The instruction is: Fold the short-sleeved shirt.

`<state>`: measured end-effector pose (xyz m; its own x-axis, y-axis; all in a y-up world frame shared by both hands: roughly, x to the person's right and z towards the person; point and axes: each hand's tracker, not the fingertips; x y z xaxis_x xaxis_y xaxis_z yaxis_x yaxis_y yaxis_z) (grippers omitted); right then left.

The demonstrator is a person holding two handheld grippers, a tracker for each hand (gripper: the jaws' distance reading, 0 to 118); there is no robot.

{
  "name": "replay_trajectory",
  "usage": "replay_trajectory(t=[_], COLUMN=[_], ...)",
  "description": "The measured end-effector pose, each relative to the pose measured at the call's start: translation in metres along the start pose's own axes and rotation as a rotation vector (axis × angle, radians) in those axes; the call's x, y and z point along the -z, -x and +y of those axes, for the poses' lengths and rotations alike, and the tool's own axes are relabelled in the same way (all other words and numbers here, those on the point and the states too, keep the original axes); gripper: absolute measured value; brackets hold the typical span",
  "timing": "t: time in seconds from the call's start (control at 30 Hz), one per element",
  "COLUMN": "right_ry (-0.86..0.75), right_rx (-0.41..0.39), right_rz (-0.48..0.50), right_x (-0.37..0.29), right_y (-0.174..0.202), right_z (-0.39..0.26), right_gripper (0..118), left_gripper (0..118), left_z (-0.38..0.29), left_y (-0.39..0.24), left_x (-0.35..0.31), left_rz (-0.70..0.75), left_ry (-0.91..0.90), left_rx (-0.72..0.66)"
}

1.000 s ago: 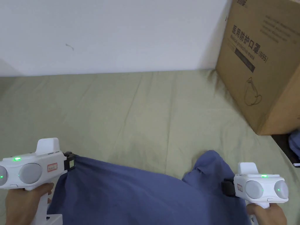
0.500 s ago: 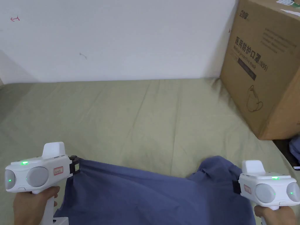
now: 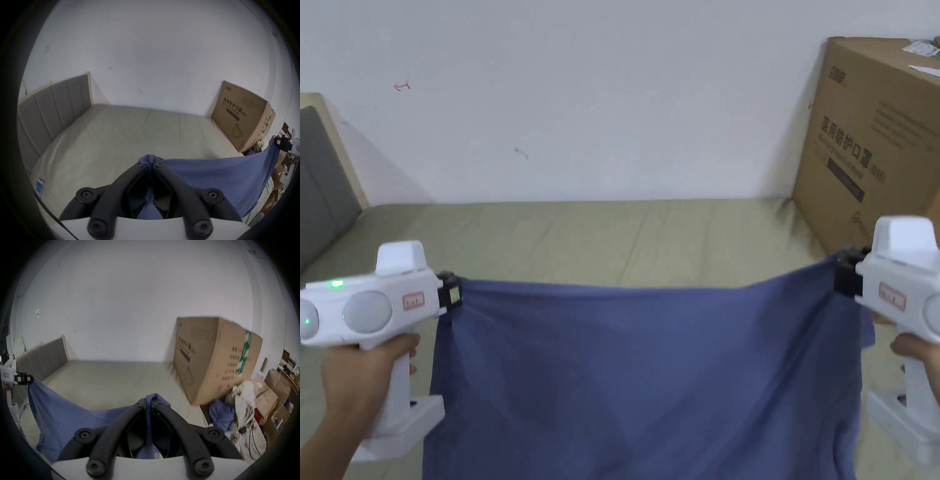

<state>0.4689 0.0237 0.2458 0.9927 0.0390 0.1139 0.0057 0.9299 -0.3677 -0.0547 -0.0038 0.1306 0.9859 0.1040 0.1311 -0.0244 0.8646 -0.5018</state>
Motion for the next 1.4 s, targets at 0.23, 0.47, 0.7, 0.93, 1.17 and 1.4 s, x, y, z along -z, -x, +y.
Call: replay_trajectory(t=[0.23, 0.47, 0.7, 0.93, 1.17, 1.4], right_ry=[-0.202, -0.345, -0.397, -0.345, -0.217, -0.072], right_rx=[-0.030, -0.011, 0.032, 0.019, 0.011, 0.041], right_rz=[0.010, 0.021, 0.042, 0.028, 0.018, 0.037], right_x=[0.008, 0.005, 0.035, 0.084, 0.149, 0.181], right_y=[0.011, 0.018, 0.008, 0.011, 0.007, 0.003], right_z=[0.100, 0.178, 0.222, 0.198, 0.127, 0.037], right_gripper=[2, 2, 2, 2, 2, 2], left_gripper=[2, 2, 2, 2, 2, 2], left_z=[0.100, 0.176, 0.213, 0.204, 0.144, 0.059], left_y=[0.005, 0.005, 0.001, -0.001, -0.002, 0.002], left_x=[-0.033, -0.047, -0.037, 0.029, 0.105, 0.133], left_rz=[0.053, 0.085, 0.105, 0.114, 0.101, 0.077], left_ry=[-0.176, -0.301, -0.359, -0.329, -0.235, -0.108], left_rx=[0.026, 0.050, 0.074, 0.092, 0.075, 0.071])
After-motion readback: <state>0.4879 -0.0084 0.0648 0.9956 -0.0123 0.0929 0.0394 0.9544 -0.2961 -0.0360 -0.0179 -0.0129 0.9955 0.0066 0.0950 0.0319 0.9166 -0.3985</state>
